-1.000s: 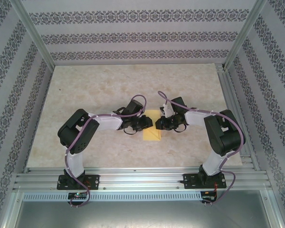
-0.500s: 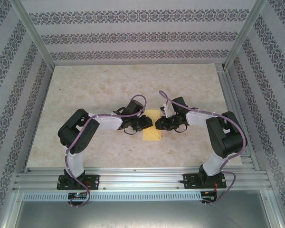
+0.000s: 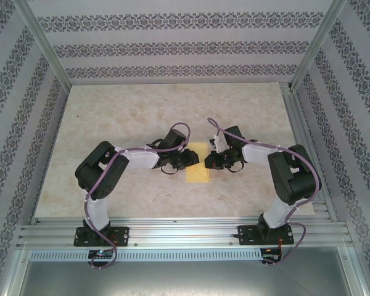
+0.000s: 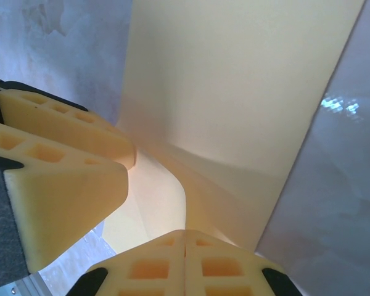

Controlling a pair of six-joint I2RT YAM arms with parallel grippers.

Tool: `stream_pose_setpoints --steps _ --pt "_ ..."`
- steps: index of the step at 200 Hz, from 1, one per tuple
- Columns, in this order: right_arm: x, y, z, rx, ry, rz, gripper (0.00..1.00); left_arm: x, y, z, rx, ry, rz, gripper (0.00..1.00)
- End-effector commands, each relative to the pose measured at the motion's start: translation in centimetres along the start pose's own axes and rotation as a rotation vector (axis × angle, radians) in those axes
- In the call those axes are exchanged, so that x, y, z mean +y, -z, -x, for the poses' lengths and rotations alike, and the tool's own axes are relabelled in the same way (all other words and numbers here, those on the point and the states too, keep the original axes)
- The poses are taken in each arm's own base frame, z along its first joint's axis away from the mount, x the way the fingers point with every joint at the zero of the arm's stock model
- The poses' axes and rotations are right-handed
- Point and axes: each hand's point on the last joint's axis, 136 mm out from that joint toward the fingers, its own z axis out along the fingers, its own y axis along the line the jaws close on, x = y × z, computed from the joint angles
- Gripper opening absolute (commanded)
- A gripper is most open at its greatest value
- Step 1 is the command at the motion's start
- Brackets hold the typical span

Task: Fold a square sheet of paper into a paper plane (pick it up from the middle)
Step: Fold the triangle a second time at the center of the table.

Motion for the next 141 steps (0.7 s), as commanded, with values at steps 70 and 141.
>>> stream_pose_setpoints --steps 70,141 --pt "-0.78 -0.24 0.85 -0.009 0.014 -0.027 0.07 -3.35 1.20 0.64 -0.037 -0.059 -0.081 0.39" --pt "-1.12 -0.40 0.97 -0.001 0.014 -0.042 0.08 -3.43 1.35 0.54 -0.038 -0.068 -0.082 0.40"
